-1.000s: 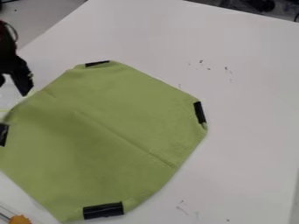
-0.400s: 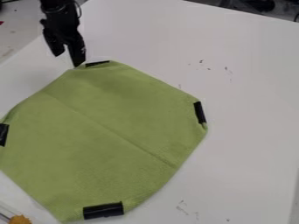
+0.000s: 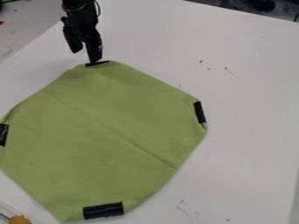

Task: Fold the cloth from top left to the middle

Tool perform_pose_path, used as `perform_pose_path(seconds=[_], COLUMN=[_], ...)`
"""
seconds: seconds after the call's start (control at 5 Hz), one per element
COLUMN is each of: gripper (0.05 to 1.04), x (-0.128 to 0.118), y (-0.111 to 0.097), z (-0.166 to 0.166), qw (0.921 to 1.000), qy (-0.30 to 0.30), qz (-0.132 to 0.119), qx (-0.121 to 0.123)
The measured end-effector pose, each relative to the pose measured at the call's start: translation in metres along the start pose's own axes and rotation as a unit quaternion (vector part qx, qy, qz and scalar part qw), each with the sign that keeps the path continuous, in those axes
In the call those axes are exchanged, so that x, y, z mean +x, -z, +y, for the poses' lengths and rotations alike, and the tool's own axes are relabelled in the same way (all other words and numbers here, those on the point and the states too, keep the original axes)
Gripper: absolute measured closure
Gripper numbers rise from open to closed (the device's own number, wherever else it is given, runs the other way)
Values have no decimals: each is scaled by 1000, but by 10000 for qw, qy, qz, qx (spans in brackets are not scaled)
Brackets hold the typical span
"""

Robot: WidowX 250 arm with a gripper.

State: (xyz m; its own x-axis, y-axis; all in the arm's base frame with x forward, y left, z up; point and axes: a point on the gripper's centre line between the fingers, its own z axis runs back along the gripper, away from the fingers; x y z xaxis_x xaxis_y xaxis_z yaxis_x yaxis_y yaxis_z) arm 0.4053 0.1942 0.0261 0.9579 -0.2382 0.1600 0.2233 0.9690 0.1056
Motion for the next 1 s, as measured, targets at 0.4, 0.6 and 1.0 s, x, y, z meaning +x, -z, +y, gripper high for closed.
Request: perform_pose_path(seconds=[0.4, 0.6, 1.0], gripper=[138, 341, 867], x=[11, 13, 6], y=[13, 14, 15], z=[0, 0, -7], qw=[9999, 9997, 9997], qy=[50, 40, -47], qz=[-114, -176, -125], qx=[-109, -144, -216])
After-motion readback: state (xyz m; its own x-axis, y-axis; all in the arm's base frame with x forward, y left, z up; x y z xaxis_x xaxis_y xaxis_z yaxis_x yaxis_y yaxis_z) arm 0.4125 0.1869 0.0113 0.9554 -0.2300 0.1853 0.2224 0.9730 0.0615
